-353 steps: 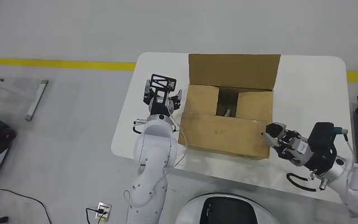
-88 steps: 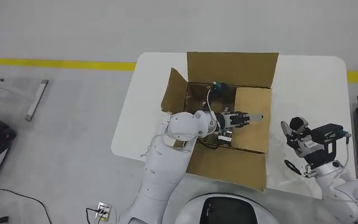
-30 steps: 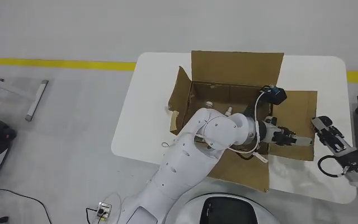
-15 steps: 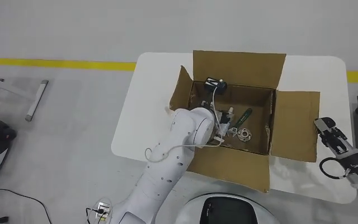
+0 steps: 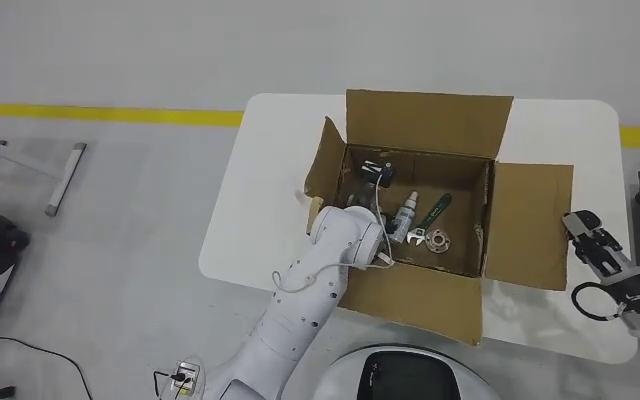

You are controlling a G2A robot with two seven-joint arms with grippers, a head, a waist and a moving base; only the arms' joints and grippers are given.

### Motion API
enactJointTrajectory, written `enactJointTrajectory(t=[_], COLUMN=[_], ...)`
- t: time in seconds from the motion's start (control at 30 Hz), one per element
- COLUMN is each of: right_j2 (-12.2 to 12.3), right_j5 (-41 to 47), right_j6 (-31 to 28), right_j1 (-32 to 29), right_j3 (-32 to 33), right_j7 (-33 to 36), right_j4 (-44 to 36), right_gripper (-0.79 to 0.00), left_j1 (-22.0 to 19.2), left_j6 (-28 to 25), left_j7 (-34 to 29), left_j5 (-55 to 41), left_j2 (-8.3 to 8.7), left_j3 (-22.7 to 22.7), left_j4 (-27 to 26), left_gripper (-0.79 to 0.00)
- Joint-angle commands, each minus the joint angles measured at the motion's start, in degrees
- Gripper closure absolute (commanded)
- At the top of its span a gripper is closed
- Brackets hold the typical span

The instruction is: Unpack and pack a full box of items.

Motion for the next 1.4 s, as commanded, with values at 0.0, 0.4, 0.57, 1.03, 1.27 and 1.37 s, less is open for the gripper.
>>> enactJointTrajectory(t=[0.0,0.4,0.57,1.03,1.27,1.37], right_j2=[0.0,0.0,0.0,0.2,0.7,0.9], right_j5=[0.0,-0.7,-0.7,-0.6,-1.5,-1.2], right_j6=[-0.1,0.1,0.4,0.8,1.4,1.4], right_j1=[0.0,1.2,1.8,3.4,5.5,6.3], right_j3=[-0.1,-0.8,-0.8,0.8,4.7,6.1], right_j7=[0.0,0.0,0.0,0.1,1.4,2.3], right_j4=[0.0,0.4,0.6,1.3,2.3,3.0], right_gripper=[0.0,0.0,0.0,0.0,0.0,0.0], left_j1=[-0.3,-1.7,-2.2,-1.8,-0.4,0.4], left_j6=[0.3,0.2,0.8,-2.0,-3.4,-3.7], left_j7=[0.5,1.5,1.7,2.3,-1.1,-2.2], left_j5=[0.0,-0.4,-0.1,-2.2,-5.8,-6.5], left_j2=[-0.12,-0.87,-1.29,-1.9,-1.95,-1.72], left_j3=[-0.3,-0.6,-0.3,-0.7,-1.7,-3.1], left_j4=[1.4,7.3,8.1,3.3,-9.1,-14.1], left_gripper=[-0.785,-0.465,-0.185,0.0,0.0,0.0])
